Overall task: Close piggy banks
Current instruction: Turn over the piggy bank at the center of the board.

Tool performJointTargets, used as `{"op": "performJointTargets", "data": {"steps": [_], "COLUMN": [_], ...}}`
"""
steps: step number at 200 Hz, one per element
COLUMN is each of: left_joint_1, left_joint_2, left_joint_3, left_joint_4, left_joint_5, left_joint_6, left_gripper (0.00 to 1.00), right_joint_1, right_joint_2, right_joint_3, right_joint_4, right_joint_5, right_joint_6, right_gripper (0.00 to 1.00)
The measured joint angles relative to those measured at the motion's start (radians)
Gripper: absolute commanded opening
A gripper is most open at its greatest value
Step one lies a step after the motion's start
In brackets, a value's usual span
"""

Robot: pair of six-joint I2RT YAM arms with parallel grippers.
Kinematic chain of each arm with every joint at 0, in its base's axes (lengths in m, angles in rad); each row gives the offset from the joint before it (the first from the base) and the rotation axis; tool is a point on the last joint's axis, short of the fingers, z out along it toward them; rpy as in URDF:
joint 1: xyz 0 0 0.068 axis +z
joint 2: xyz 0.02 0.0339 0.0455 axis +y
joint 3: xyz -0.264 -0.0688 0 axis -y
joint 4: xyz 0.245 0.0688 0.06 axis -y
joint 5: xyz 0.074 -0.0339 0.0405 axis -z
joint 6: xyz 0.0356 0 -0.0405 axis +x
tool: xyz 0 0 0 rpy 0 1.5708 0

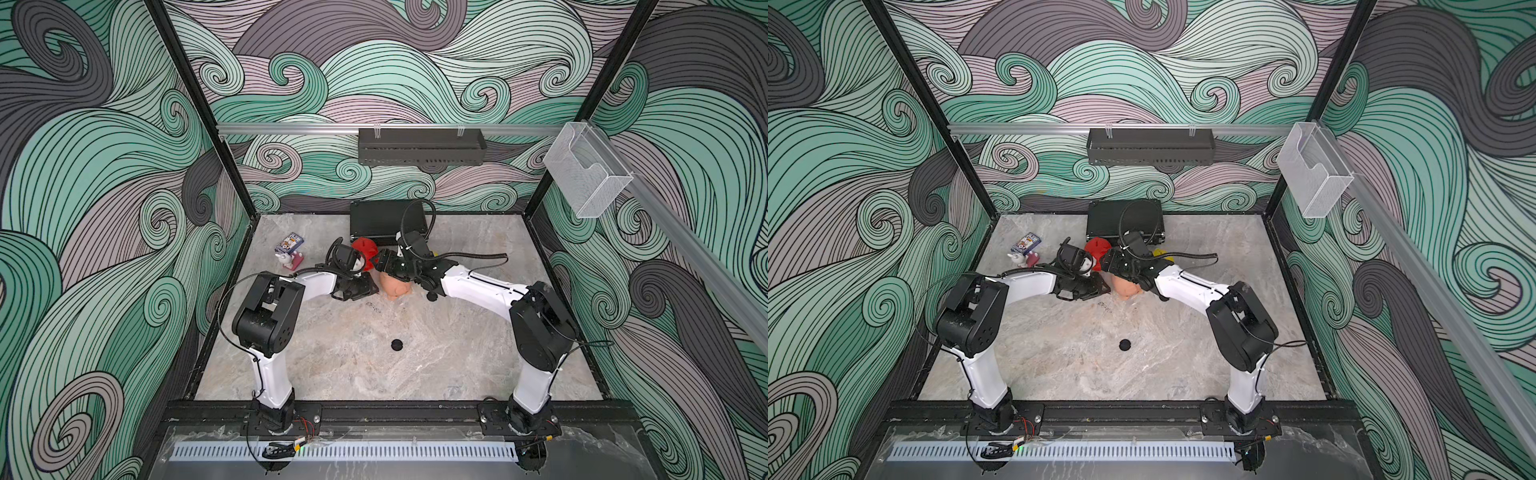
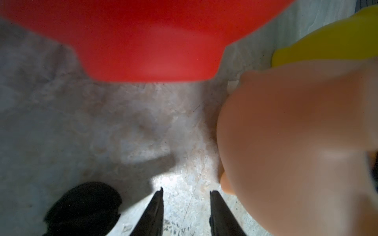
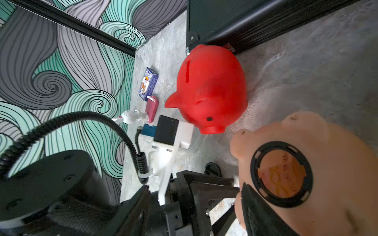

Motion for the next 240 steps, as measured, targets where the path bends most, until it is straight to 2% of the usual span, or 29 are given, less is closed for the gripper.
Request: {"op": "performJointTargets", "data": {"steps": [99, 167, 240], "left_joint_1": [0.000, 0.000, -0.004], "left_joint_2": [-0.048, -0.214, -0.391], "left_joint_3": [0.000, -0.016, -0.059], "left_joint_4": [-0.051, -0.140, -0.253], "left_joint_5": [-0.004, -0.030, -0.030], "left_joint_6": [0.000, -0.001, -0.003], "left_gripper": [0.38, 0.39, 0.47], "right_joint_1": [-0.001, -0.028, -0.092], "right_joint_2": [-0.039, -0.221, -0.351], "right_joint_3": [0.023, -0.001, -0.105], "right_joint_4": [-0.109, -0.204, -0.344], "right_joint_5": [0.036, 0.071, 0.024], "right_joint_6": [-0.140, -0.312, -0.420], "right_gripper": [0.71, 0.72, 0.70]}}
